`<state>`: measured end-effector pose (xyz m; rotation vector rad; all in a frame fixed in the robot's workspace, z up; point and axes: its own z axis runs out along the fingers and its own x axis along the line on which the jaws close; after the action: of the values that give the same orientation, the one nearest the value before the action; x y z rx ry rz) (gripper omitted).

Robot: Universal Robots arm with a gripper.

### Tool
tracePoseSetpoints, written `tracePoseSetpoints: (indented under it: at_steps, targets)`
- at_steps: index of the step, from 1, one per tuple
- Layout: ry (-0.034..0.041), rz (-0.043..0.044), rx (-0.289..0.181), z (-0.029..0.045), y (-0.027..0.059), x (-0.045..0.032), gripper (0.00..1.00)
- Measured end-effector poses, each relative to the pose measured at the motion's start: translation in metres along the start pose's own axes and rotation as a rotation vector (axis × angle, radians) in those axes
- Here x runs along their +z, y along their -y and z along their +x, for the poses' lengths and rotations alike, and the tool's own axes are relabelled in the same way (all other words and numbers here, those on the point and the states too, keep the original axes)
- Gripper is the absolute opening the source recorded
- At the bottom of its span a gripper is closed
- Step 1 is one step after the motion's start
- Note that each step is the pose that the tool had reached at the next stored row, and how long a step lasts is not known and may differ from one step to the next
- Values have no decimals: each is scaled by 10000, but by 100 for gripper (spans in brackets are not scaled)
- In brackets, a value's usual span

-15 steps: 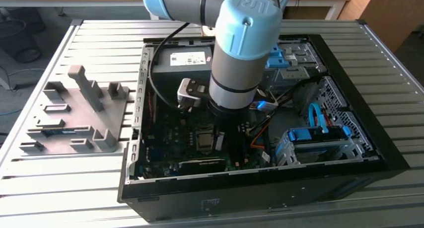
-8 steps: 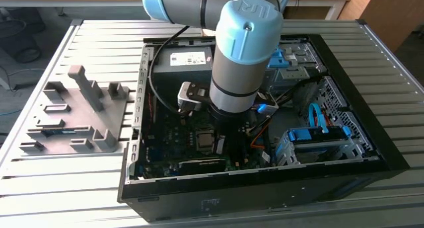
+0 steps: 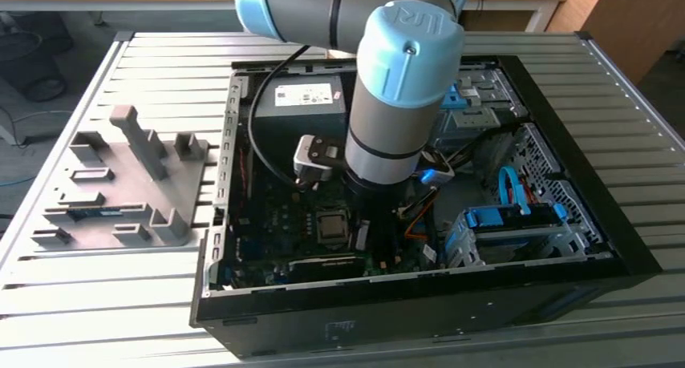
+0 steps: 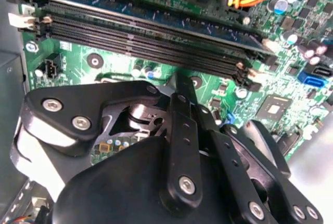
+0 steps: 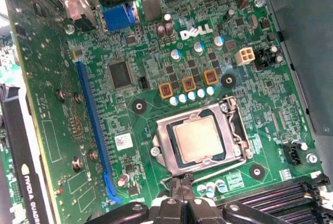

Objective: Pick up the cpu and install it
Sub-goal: 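Install the first cpu locking lever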

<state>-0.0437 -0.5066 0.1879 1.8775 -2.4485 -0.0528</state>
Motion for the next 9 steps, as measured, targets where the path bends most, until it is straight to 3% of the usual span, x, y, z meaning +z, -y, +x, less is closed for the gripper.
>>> tracePoseSetpoints:
  at_steps: [6,9]
  targets:
    - [60,-15,-2,-1,4,11,10]
    - [77,-12,-5,3,1,-68,10]
